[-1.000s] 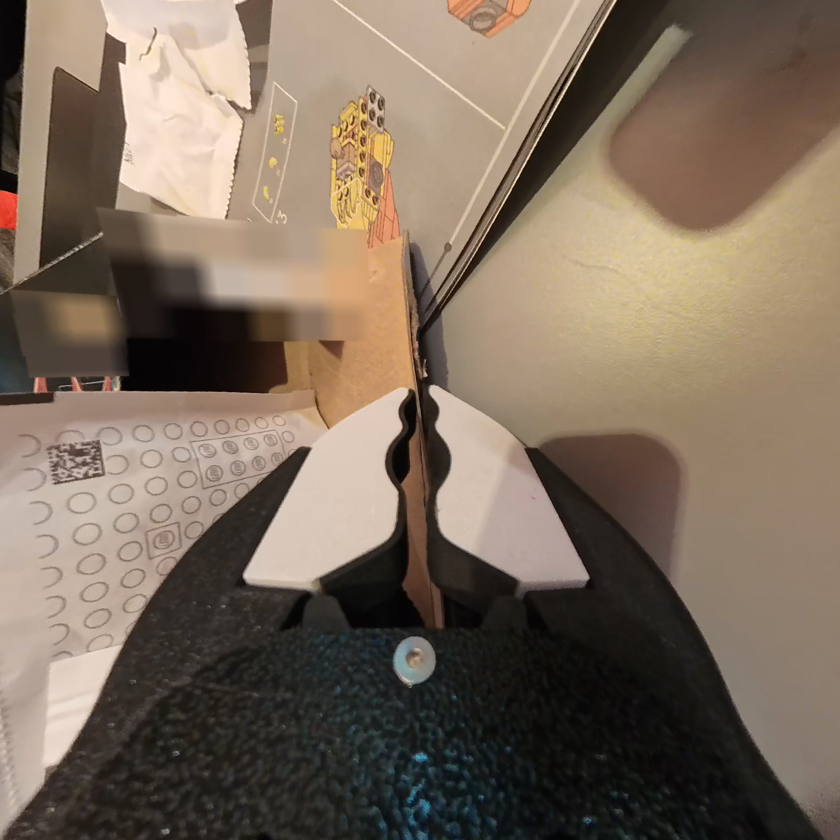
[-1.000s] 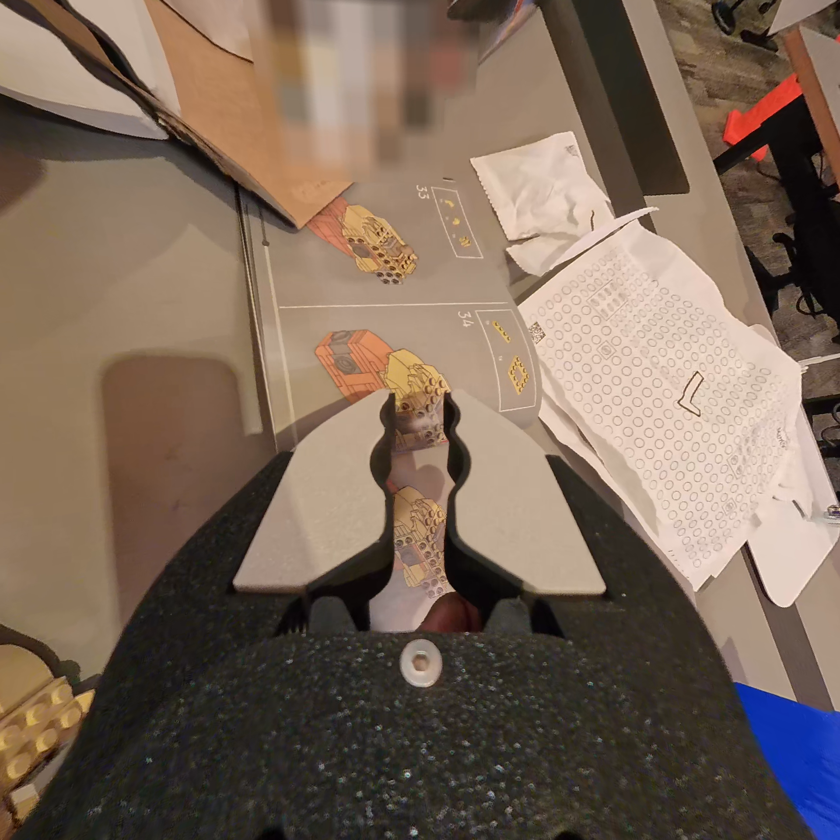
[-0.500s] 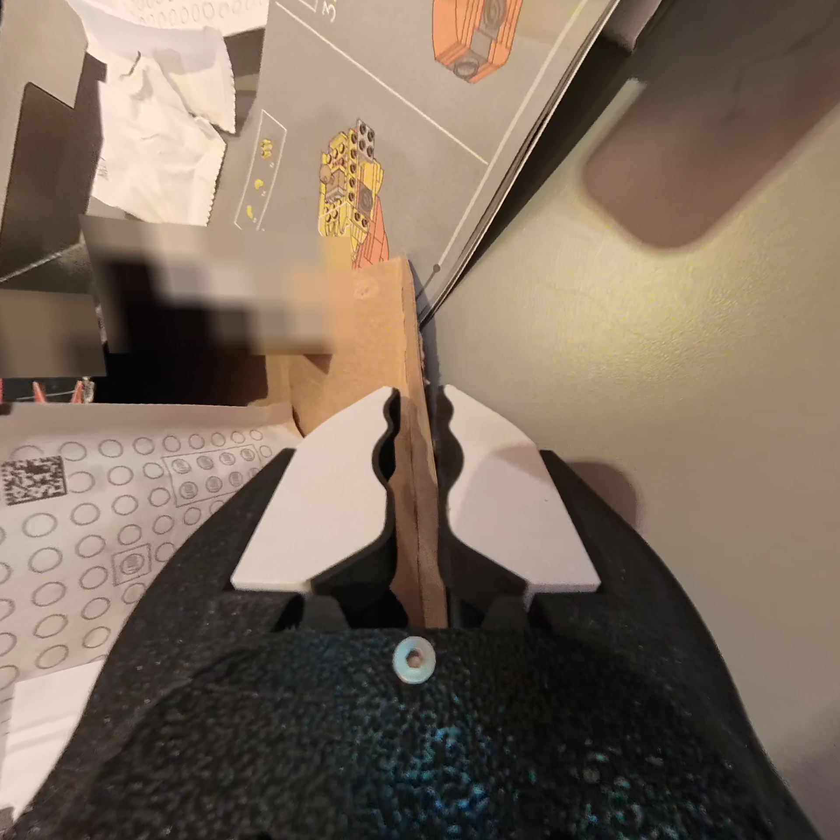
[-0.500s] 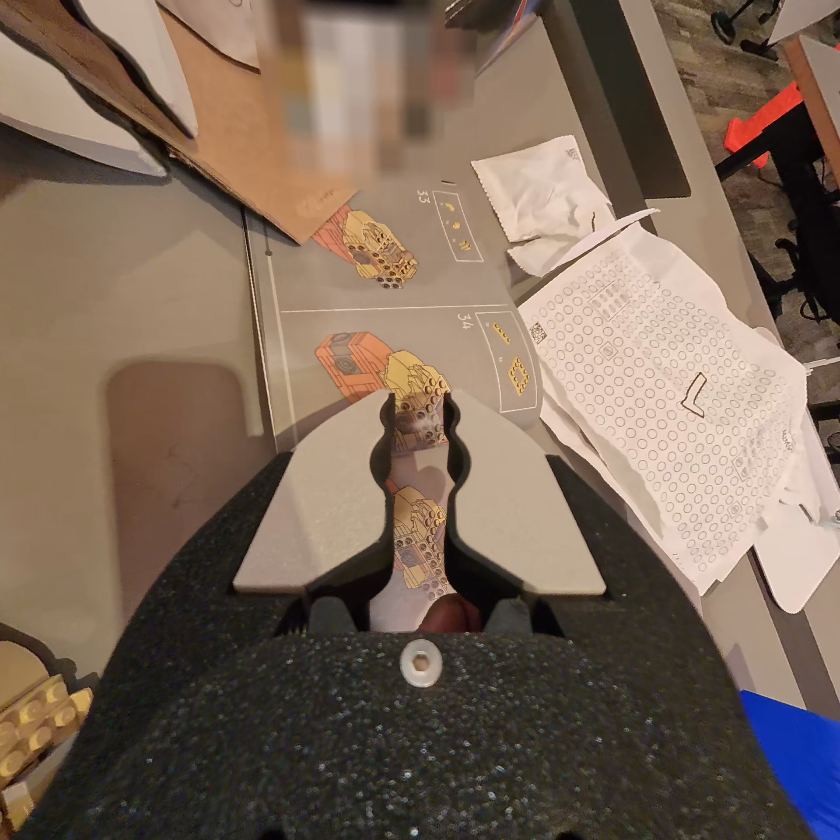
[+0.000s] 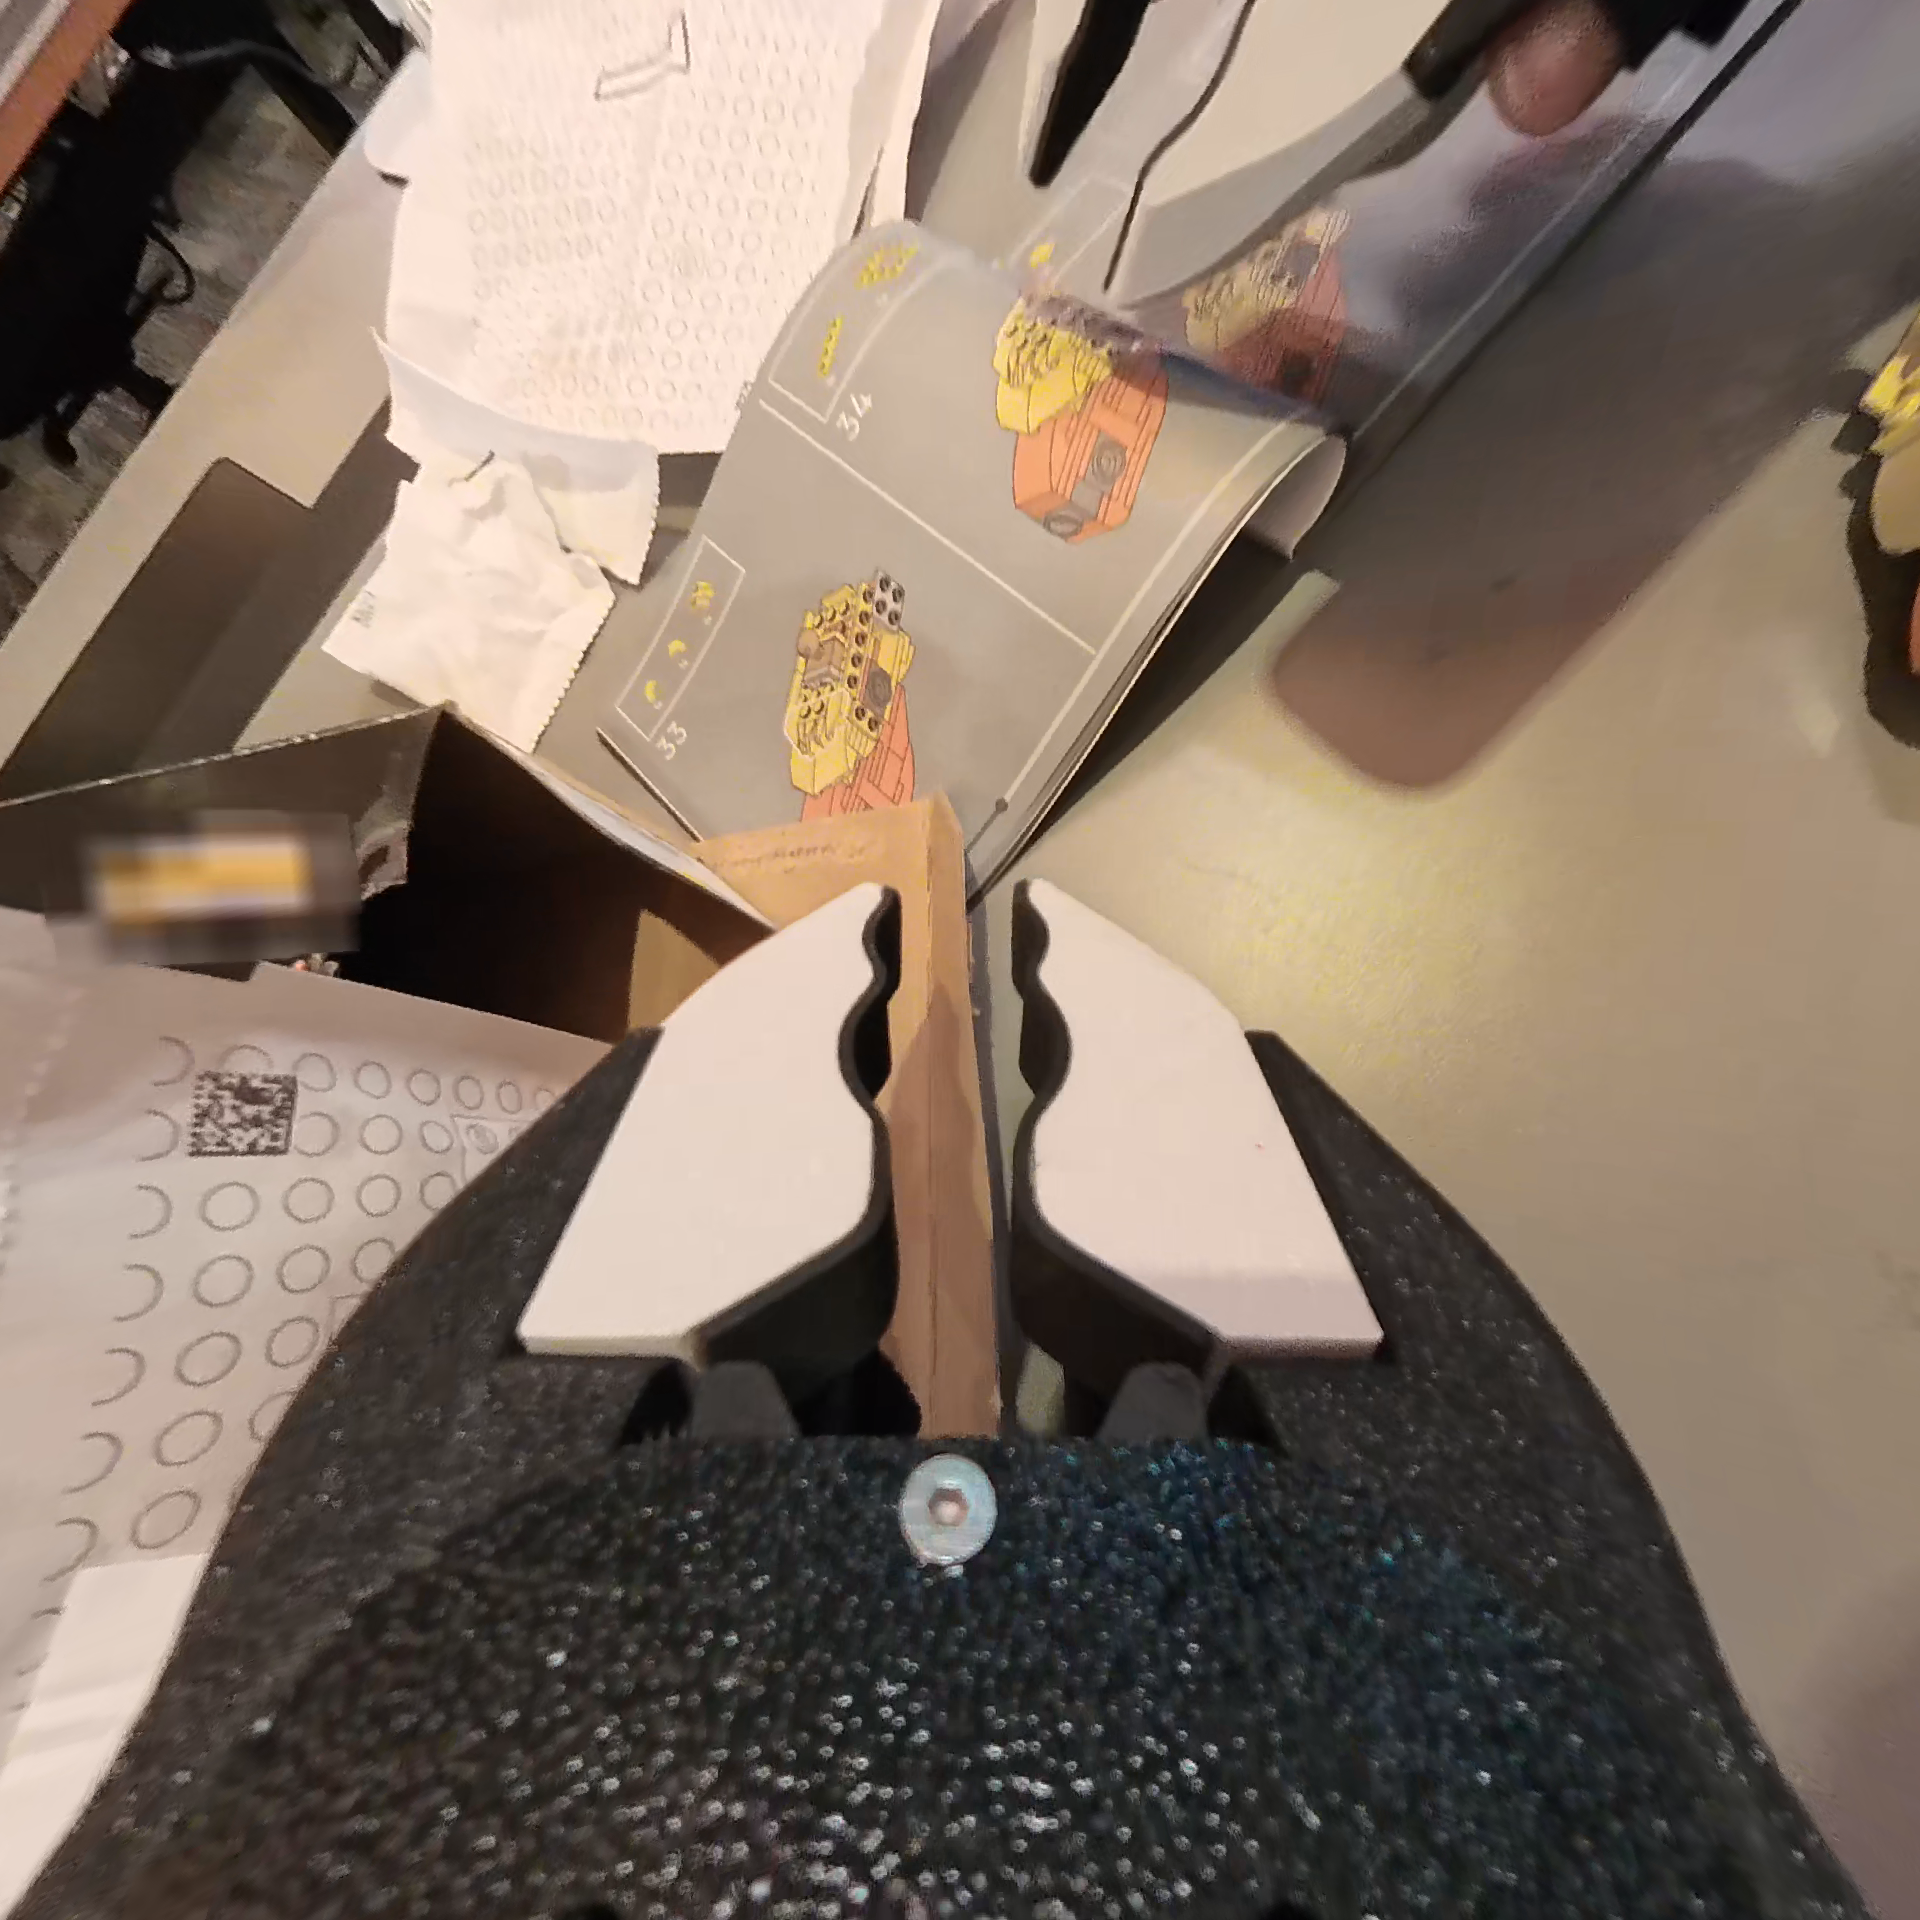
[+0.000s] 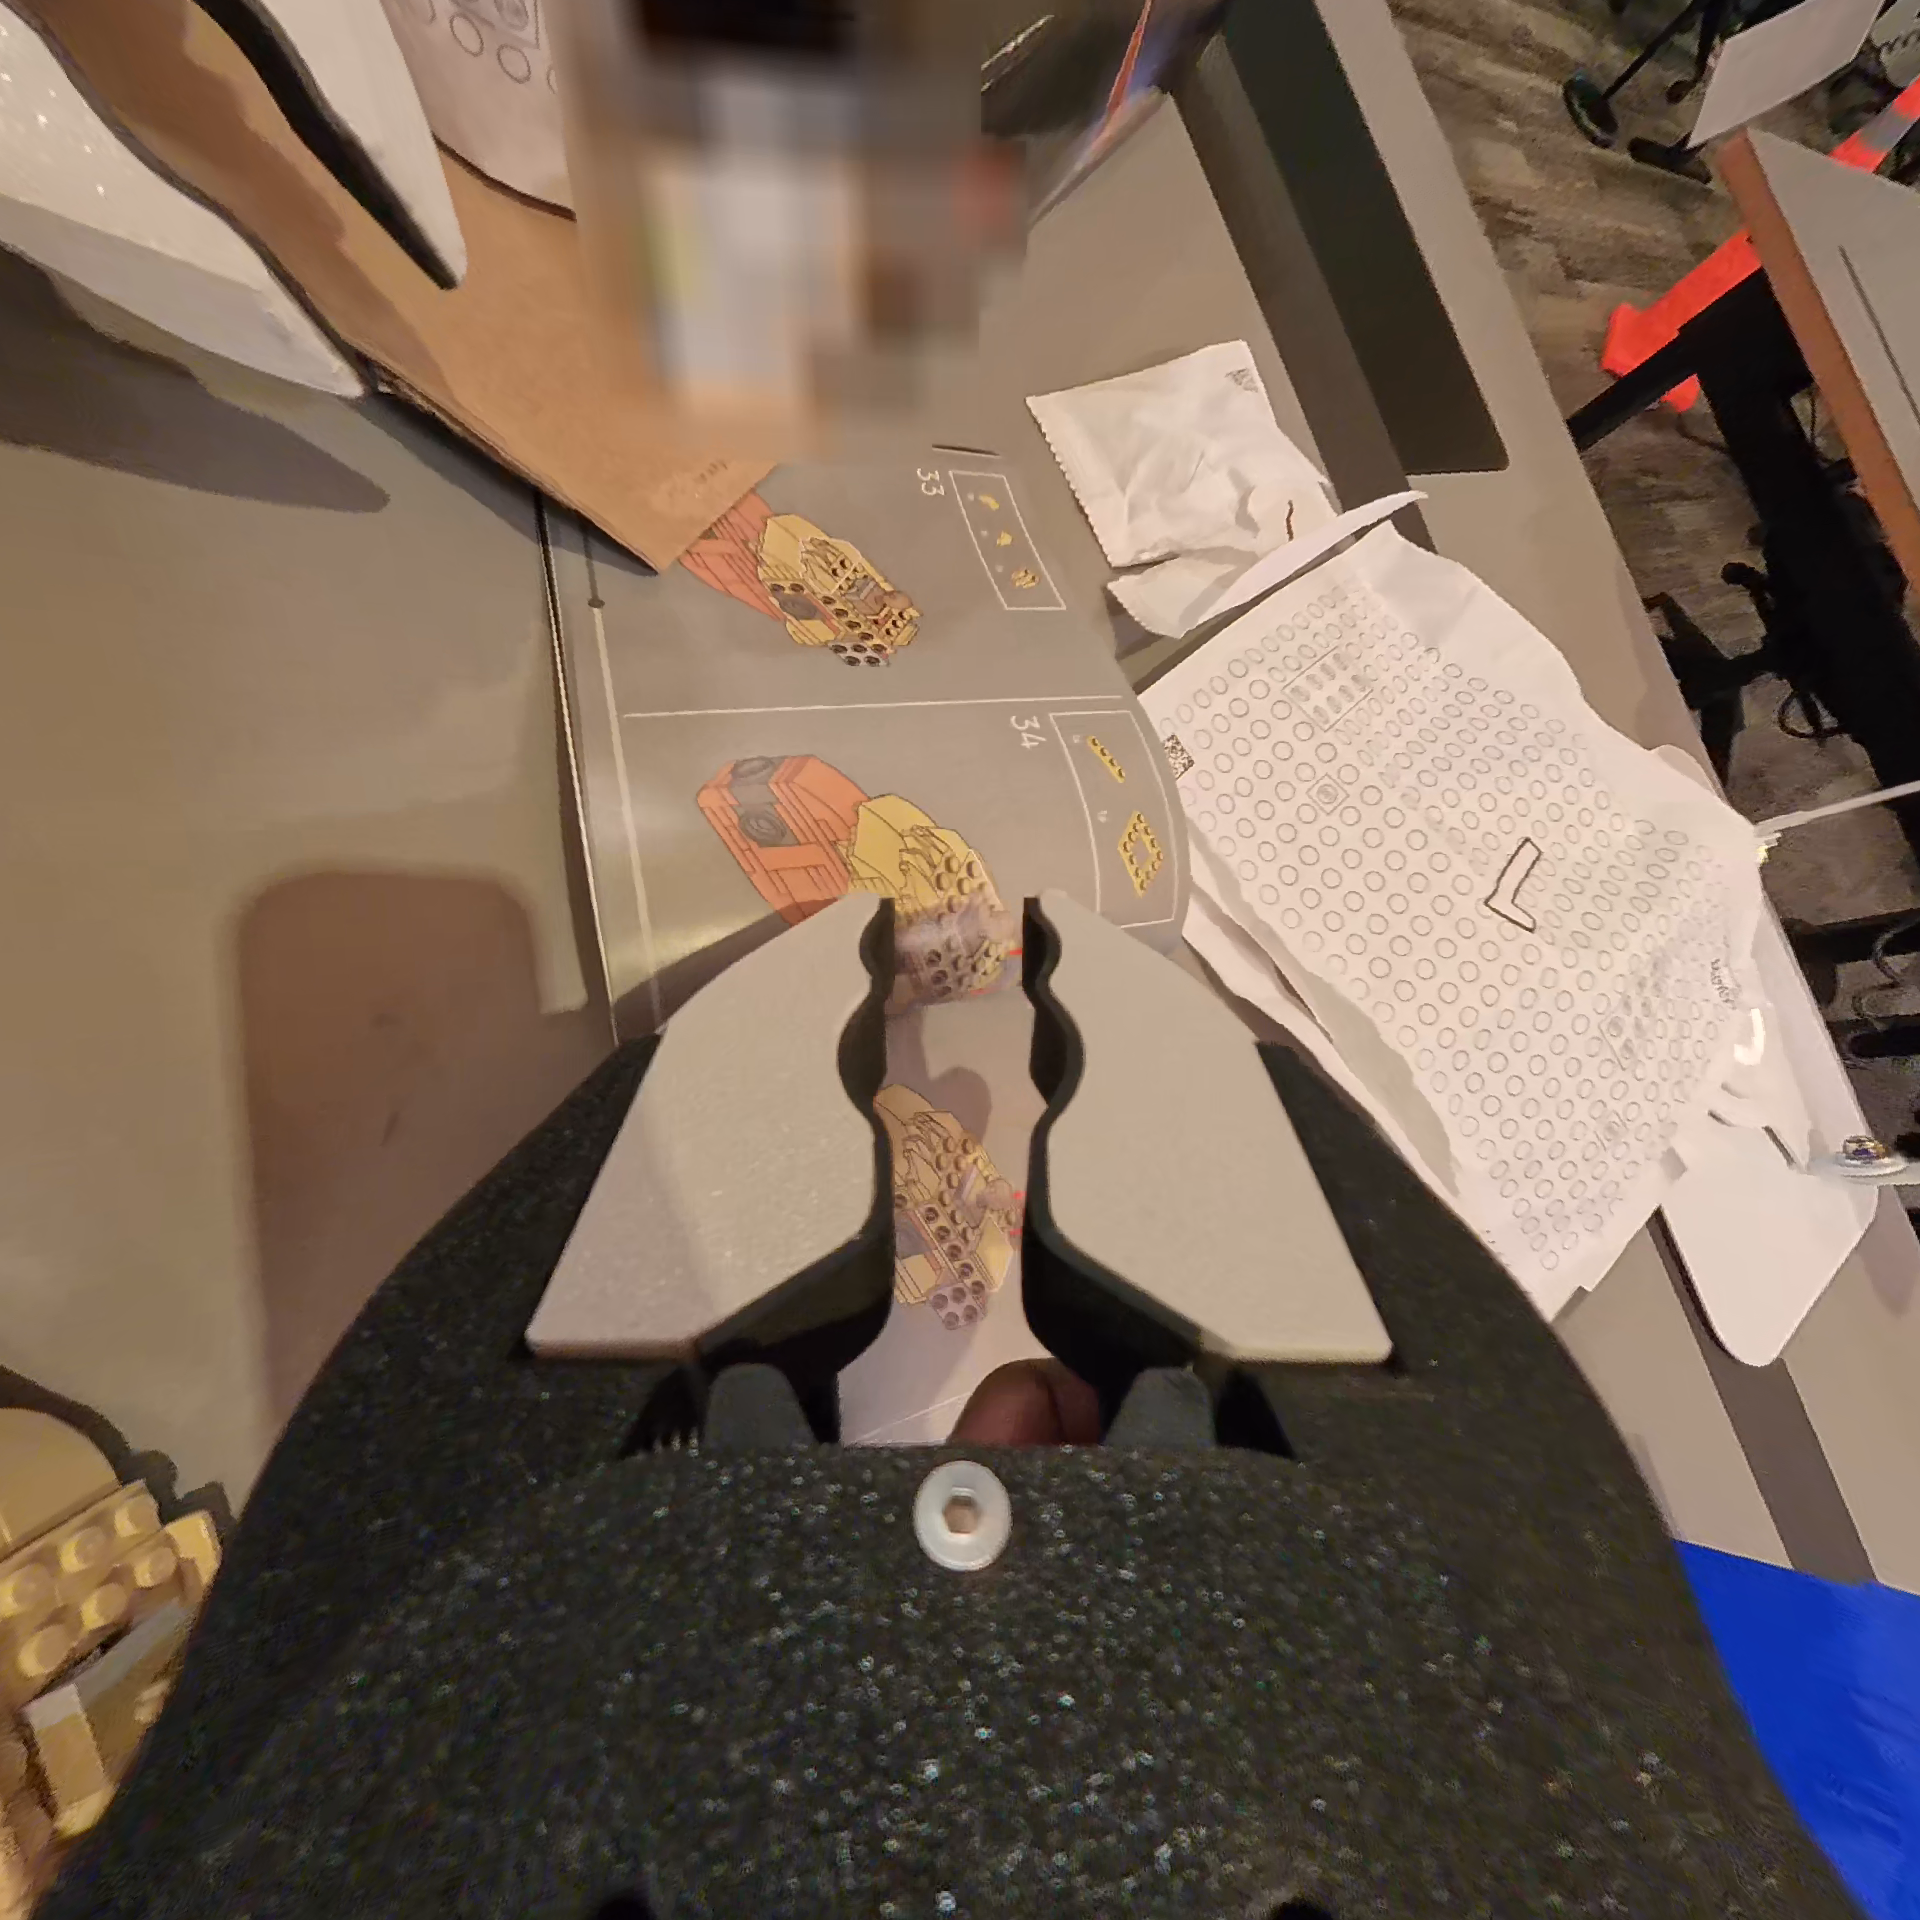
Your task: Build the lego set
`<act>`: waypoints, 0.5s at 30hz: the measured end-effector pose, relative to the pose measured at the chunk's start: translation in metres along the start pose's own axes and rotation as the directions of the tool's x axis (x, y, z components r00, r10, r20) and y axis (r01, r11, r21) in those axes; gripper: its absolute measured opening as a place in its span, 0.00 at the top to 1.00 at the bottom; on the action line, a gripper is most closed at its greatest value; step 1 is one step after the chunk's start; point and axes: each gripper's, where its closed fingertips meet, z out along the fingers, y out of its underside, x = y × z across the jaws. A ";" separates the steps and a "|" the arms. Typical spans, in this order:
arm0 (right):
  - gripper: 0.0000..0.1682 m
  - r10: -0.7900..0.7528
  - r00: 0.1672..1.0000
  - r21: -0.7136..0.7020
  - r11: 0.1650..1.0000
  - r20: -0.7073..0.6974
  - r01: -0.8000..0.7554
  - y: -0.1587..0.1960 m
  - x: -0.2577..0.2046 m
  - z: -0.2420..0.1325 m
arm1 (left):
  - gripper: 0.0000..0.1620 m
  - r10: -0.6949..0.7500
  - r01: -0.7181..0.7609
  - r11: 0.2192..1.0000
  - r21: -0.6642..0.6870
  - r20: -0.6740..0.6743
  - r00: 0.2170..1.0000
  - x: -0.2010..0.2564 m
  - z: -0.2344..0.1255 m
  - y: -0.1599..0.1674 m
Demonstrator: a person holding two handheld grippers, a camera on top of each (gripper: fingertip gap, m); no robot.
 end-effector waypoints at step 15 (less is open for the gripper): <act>0.97 0.223 0.963 0.272 0.927 0.150 -0.257 0.002 -0.043 -0.099 | 0.88 -0.014 0.090 0.944 0.317 -0.235 0.972 0.049 0.001 -0.062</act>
